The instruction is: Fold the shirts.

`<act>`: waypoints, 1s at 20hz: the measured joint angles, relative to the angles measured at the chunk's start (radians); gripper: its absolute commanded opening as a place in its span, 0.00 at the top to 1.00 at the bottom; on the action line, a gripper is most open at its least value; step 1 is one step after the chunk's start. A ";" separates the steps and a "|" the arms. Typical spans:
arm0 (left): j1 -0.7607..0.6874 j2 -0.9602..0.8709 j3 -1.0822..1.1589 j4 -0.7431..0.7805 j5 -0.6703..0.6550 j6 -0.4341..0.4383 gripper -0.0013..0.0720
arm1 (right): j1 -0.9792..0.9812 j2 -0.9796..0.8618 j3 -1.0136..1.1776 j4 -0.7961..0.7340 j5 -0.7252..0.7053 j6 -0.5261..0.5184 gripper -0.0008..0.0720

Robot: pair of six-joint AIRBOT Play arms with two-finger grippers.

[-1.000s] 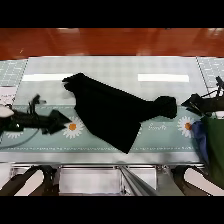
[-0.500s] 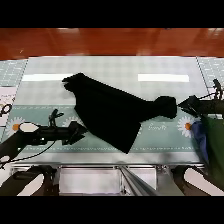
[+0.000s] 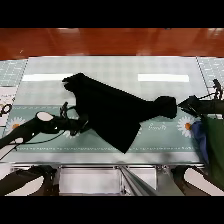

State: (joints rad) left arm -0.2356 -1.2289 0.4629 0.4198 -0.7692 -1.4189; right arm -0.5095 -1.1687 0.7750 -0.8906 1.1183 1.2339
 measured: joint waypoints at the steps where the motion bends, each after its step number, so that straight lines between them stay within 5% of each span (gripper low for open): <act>1: 0.004 -0.008 0.032 -0.005 -0.008 0.018 0.96 | 0.000 0.000 0.000 -0.003 0.000 0.000 0.43; 9: 0.166 -0.020 0.190 -0.008 -0.127 0.130 0.96 | -0.001 -0.033 0.000 -0.171 -0.035 0.061 0.41; 17: 0.201 -0.020 0.208 -0.009 -0.162 0.151 0.96 | -0.001 -0.227 0.001 0.035 -0.066 -0.053 0.42; 18: 0.201 -0.020 0.208 -0.009 -0.163 0.152 0.96 | 0.000 -0.253 0.002 0.079 -0.067 -0.071 0.45; 20: 0.202 -0.020 0.208 -0.009 -0.163 0.153 0.96 | 0.001 -0.292 0.002 0.151 -0.077 -0.121 0.75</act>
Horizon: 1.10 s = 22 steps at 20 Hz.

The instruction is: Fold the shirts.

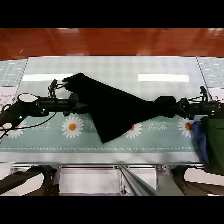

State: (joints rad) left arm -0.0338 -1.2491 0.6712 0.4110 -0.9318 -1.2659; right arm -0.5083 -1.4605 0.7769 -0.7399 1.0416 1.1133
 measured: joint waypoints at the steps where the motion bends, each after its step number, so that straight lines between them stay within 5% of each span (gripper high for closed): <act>1: 0.001 0.000 0.000 0.000 0.000 0.002 0.96 | 0.003 -0.015 -0.002 0.034 -0.007 -0.032 0.95; 7: 0.063 0.021 0.105 0.000 -0.028 0.002 0.96 | 0.045 -0.026 0.145 0.212 0.117 -0.150 0.95; 17: 0.230 0.209 0.792 -0.002 -0.089 -0.010 0.96 | 0.056 0.235 0.888 0.112 0.240 0.113 0.95; 22: 0.300 0.367 1.027 -0.001 -0.096 -0.026 0.96 | 0.056 0.462 1.055 0.011 0.277 0.159 0.95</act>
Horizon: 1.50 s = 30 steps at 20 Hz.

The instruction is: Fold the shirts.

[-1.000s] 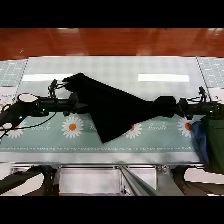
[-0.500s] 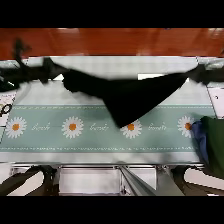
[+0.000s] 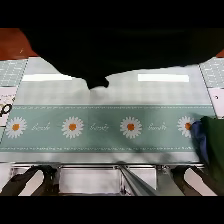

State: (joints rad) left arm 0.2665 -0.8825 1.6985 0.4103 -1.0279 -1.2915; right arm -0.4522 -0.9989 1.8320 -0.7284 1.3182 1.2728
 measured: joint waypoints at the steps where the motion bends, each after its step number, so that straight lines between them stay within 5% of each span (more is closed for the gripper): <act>1: 0.024 0.048 0.021 0.002 -0.006 -0.004 0.96 | 0.000 0.052 0.013 -0.039 0.015 0.012 0.95; 5: 0.104 0.242 0.058 0.114 -0.065 -0.032 0.96 | 0.000 0.231 0.035 -0.171 0.061 0.059 0.95; 11: 0.140 0.428 0.024 0.569 -0.164 -0.200 0.96 | 0.000 0.391 -0.091 -0.278 0.117 0.128 0.95; 15: 0.145 0.409 -0.181 0.600 -0.209 -0.239 0.96 | 0.000 0.415 -0.346 -0.219 0.082 0.111 0.95; 22: 0.050 0.063 -0.574 0.397 0.047 -0.043 0.96 | 0.001 0.106 -0.676 -0.026 -0.083 -0.069 0.95; 30: -0.130 -0.583 -0.379 0.354 0.360 0.064 0.96 | 0.126 -0.497 -0.573 0.216 -0.347 -0.196 0.95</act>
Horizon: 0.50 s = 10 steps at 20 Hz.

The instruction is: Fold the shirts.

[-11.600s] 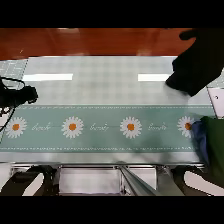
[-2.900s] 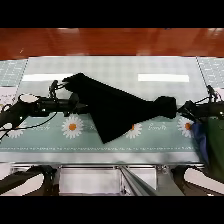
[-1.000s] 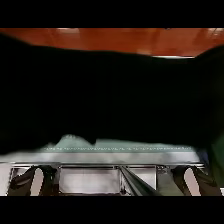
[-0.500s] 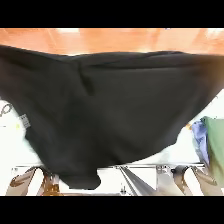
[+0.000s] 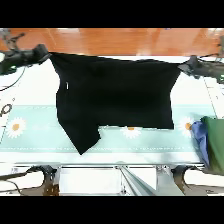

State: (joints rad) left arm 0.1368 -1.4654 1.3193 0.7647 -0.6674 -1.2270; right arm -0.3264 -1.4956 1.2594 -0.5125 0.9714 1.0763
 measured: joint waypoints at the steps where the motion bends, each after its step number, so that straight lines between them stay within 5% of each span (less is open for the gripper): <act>1: -0.011 -0.052 0.029 -0.002 0.011 0.002 0.96 | 0.023 -0.059 0.038 0.013 -0.019 0.005 0.89; 2: -0.019 -0.097 0.054 -0.003 0.014 0.005 0.82 | 0.043 -0.115 0.079 0.018 -0.033 0.021 0.53; 3: -0.024 -0.127 0.070 -0.003 0.017 0.005 0.42 | 0.058 -0.159 0.116 0.029 -0.043 0.035 0.42; 4: -0.026 -0.149 0.084 -0.003 0.014 -0.002 0.29 | 0.070 -0.196 0.151 0.038 -0.048 0.048 0.42; 7: 0.013 -0.177 0.129 -0.005 -0.087 -0.030 0.29 | 0.061 -0.247 0.245 0.050 0.005 0.083 0.42; 10: 0.132 -0.177 0.184 -0.002 -0.340 -0.084 0.29 | -0.023 -0.225 0.311 0.047 0.153 0.117 0.42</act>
State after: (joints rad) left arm 0.2684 -1.6421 1.5032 0.7631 -1.0069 -1.3109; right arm -0.3489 -1.7203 1.5700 -0.4652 1.1244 1.1931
